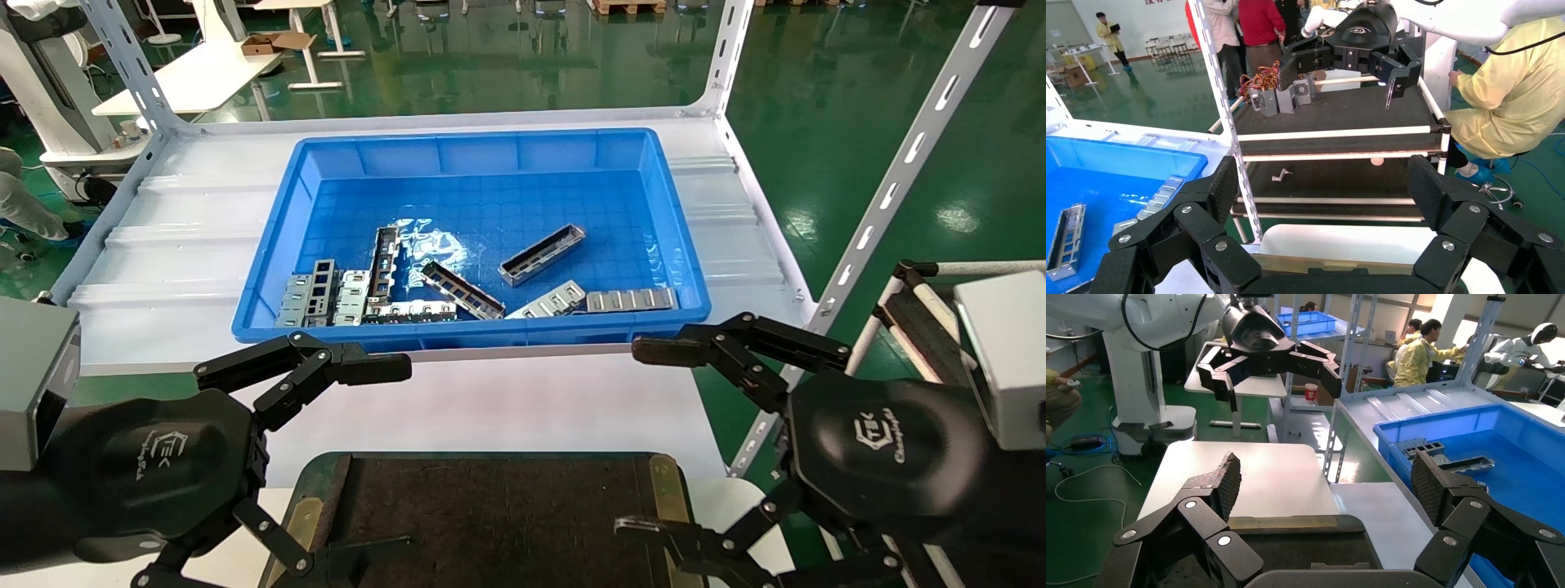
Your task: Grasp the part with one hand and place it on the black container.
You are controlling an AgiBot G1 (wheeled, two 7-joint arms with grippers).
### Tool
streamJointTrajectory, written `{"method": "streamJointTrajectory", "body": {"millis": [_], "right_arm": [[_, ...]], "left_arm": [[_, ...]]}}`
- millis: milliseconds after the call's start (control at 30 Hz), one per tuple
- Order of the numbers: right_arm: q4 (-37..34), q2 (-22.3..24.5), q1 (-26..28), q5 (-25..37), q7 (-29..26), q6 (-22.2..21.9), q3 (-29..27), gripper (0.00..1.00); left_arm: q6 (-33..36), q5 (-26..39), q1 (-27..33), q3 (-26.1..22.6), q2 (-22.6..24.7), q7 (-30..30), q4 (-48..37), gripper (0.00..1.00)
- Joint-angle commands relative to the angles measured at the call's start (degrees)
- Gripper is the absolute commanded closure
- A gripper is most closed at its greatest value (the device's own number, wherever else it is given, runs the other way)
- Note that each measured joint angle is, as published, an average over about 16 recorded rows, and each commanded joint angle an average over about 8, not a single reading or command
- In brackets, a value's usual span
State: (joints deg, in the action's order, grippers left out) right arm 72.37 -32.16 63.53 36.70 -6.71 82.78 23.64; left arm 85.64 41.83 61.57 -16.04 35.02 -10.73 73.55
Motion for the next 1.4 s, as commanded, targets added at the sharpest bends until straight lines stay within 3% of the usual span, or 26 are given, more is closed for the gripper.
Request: {"method": "streamJointTrajectory", "body": {"millis": [33,1400], "right_arm": [[0.00,0.00,0.00,0.00,0.00,0.00,0.00,0.00],[-0.01,0.00,0.00,0.00,0.00,0.00,0.00,0.00]], "left_arm": [[0.00,0.00,0.00,0.00,0.00,0.00,0.00,0.00],[-0.14,0.13,0.17,-0.09,0.14,-0.06,-0.23,0.00]]}}
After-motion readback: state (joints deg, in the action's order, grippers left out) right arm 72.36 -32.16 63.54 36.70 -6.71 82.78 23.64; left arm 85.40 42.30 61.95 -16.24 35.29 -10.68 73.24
